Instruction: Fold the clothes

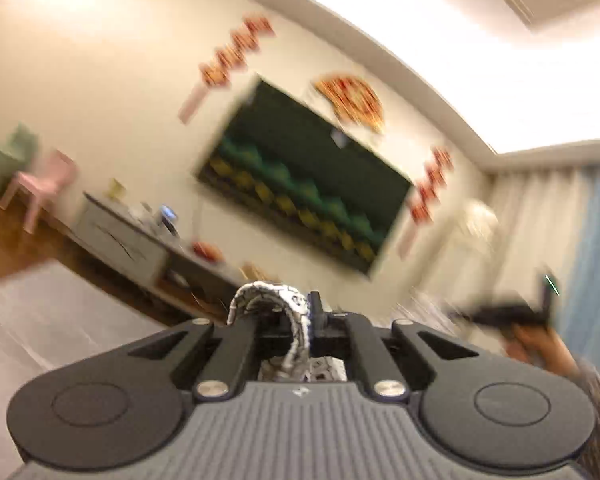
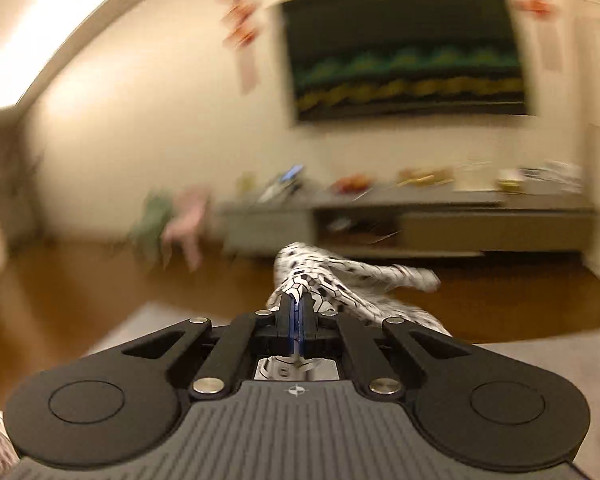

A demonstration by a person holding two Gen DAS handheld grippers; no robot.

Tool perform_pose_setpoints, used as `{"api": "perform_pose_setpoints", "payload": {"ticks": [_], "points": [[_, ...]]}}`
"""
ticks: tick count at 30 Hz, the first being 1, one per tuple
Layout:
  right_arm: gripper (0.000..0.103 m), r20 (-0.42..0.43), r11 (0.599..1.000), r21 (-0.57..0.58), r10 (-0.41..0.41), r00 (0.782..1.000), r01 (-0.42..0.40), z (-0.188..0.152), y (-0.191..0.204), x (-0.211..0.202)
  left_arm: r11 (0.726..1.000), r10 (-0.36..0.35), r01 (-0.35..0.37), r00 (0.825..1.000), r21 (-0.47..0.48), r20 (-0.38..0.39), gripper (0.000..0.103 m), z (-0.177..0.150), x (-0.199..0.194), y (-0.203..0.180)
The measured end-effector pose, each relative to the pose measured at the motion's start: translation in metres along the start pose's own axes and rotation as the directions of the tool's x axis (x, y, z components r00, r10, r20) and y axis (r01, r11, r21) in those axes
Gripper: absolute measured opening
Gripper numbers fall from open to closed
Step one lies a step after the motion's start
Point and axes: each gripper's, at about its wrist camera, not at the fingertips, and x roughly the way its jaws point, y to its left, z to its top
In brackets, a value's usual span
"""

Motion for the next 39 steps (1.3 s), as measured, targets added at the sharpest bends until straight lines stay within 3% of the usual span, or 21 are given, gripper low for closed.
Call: {"api": "perform_pose_setpoints", "payload": {"ticks": [2, 4, 7, 9, 11, 12, 13, 16, 19, 21, 22, 24, 26, 28, 29, 32, 34, 35, 37, 38, 39], "points": [[0.000, 0.080, 0.990, 0.127, -0.075, 0.994, 0.064, 0.015, -0.047, -0.040, 0.998, 0.063, -0.062, 0.998, -0.026, 0.031, 0.004, 0.027, 0.006, 0.006], [0.000, 0.094, 0.971, 0.193, -0.164, 0.982, 0.144, 0.015, -0.077, -0.044, 0.989, 0.140, -0.138, 0.989, -0.049, 0.037, 0.004, 0.050, 0.023, 0.015], [0.000, -0.008, 0.919, 0.242, -0.318, 0.948, 0.310, -0.003, -0.131, -0.004, 0.955, 0.284, -0.289, 0.955, -0.063, -0.080, 0.005, 0.059, 0.102, 0.051], [0.016, -0.201, 0.884, 0.210, -0.380, 0.903, 0.418, -0.042, -0.160, 0.058, 0.921, 0.383, -0.390, 0.903, 0.000, -0.196, 0.004, 0.033, 0.149, 0.080], [0.019, -0.384, 0.866, 0.124, -0.409, 0.828, 0.485, -0.095, -0.180, 0.110, 0.875, 0.479, -0.478, 0.825, 0.084, -0.301, 0.004, 0.003, 0.195, 0.108], [0.023, -0.419, 0.857, 0.112, -0.418, 0.806, 0.502, -0.120, -0.186, 0.120, 0.847, 0.525, -0.515, 0.777, 0.130, -0.348, 0.004, -0.012, 0.218, 0.122], [0.023, -0.434, 0.858, 0.104, -0.416, 0.799, 0.503, -0.142, -0.190, 0.124, 0.848, 0.523, -0.510, 0.765, 0.141, -0.376, 0.004, -0.025, 0.225, 0.132], [0.038, -0.380, 0.901, 0.105, -0.355, 0.854, 0.421, -0.188, -0.189, 0.106, 0.864, 0.488, -0.488, 0.756, 0.122, -0.436, 0.005, -0.051, 0.215, 0.152], [0.052, -0.302, 0.946, 0.010, -0.305, 0.903, 0.323, -0.218, -0.180, 0.083, 0.879, 0.467, -0.459, 0.767, 0.132, -0.441, 0.013, -0.040, 0.210, 0.155], [0.073, -0.278, 0.967, -0.067, -0.256, 0.926, 0.247, -0.230, -0.169, 0.085, 0.847, 0.529, -0.490, 0.747, 0.203, -0.402, 0.026, -0.035, 0.208, 0.158], [0.077, -0.261, 0.967, -0.113, -0.252, 0.932, 0.230, -0.234, -0.163, 0.093, 0.828, 0.560, -0.510, 0.734, 0.234, -0.383, 0.033, -0.029, 0.200, 0.153], [0.080, -0.234, 0.954, -0.209, -0.262, 0.936, 0.214, -0.239, -0.156, 0.104, 0.819, 0.574, -0.517, 0.732, 0.250, -0.367, 0.041, -0.019, 0.181, 0.139], [0.079, -0.223, 0.937, -0.281, -0.273, 0.936, 0.207, -0.243, -0.149, 0.115, 0.831, 0.552, -0.466, 0.752, 0.303, -0.360, 0.051, -0.015, 0.163, 0.108], [0.079, -0.221, 0.912, -0.353, -0.298, 0.929, 0.209, -0.242, -0.147, 0.124, 0.820, 0.544, -0.401, 0.769, 0.409, -0.337, 0.063, -0.024, 0.152, 0.080], [0.079, -0.223, 0.900, -0.384, -0.305, 0.926, 0.204, -0.242, -0.151, 0.122, 0.810, 0.555, -0.402, 0.761, 0.428, -0.335, 0.063, -0.030, 0.152, 0.077], [0.074, -0.243, 0.876, -0.448, -0.311, 0.919, 0.178, -0.239, -0.155, 0.126, 0.779, 0.604, -0.443, 0.720, 0.443, -0.342, 0.054, -0.048, 0.158, 0.079], [0.040, -0.263, 0.863, -0.479, -0.314, 0.912, 0.159, -0.235, -0.156, 0.130, 0.784, 0.606, -0.455, 0.710, 0.423, -0.360, 0.023, -0.048, 0.170, 0.090], [0.000, -0.282, 0.864, -0.481, -0.315, 0.906, 0.150, -0.228, -0.158, 0.132, 0.791, 0.598, -0.458, 0.721, 0.406, -0.350, 0.020, -0.042, 0.176, 0.095], [0.000, -0.268, 0.875, -0.459, -0.304, 0.914, 0.156, -0.199, -0.159, 0.134, 0.793, 0.597, -0.492, 0.746, 0.359, -0.295, 0.018, -0.025, 0.188, 0.111], [0.000, -0.250, 0.882, -0.442, -0.296, 0.922, 0.164, -0.181, -0.159, 0.135, 0.788, 0.607, -0.521, 0.749, 0.328, -0.266, 0.018, -0.016, 0.196, 0.122], [0.000, -0.231, 0.889, -0.424, -0.289, 0.929, 0.172, -0.162, -0.159, 0.137, 0.771, 0.632, -0.560, 0.733, 0.305, -0.250, 0.018, -0.012, 0.204, 0.134]]}}
